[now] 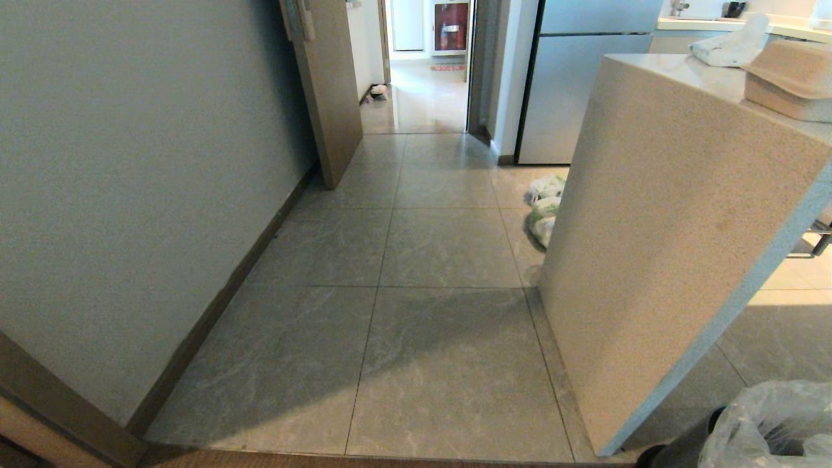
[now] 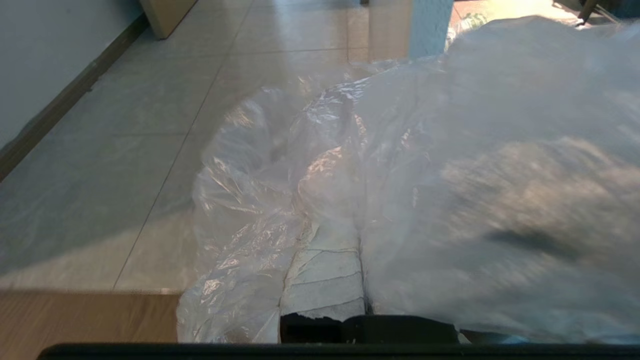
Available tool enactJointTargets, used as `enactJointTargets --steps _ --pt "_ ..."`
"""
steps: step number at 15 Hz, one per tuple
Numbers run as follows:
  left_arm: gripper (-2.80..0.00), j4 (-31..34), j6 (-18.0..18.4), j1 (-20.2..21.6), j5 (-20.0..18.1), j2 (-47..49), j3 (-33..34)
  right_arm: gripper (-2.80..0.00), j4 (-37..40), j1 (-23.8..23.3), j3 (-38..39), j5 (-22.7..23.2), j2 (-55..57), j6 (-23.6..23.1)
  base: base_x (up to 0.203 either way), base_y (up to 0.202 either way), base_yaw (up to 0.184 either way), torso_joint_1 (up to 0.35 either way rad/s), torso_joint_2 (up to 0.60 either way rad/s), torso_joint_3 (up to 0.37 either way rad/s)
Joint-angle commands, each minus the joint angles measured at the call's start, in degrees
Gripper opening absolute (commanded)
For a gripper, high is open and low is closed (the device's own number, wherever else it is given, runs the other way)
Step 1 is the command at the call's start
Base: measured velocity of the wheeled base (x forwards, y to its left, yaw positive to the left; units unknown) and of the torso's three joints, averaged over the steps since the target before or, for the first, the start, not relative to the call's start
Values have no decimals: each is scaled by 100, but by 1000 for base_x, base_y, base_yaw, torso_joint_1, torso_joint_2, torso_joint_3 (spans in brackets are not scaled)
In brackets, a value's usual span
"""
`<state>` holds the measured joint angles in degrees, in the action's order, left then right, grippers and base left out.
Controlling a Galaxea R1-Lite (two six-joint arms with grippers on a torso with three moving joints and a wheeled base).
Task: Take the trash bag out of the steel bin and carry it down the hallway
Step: Put the trash bag at the door
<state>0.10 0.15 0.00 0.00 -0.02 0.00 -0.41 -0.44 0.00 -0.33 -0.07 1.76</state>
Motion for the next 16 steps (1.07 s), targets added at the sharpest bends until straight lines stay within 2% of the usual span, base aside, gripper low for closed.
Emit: enactJointTargets --steps 1,13,16 --pt "-280 -1 3 0 0 2 0 -280 -2 0 18 -2 -1 0 193 0 1 -1 2 2" --pt "-280 -1 12 0 0 2 0 -280 -2 0 18 -2 -1 0 190 0 1 2 4 2" --pt "-280 1 25 0 0 2 -7 -280 -2 1 18 -2 -1 0 42 0 1 1 2 1"
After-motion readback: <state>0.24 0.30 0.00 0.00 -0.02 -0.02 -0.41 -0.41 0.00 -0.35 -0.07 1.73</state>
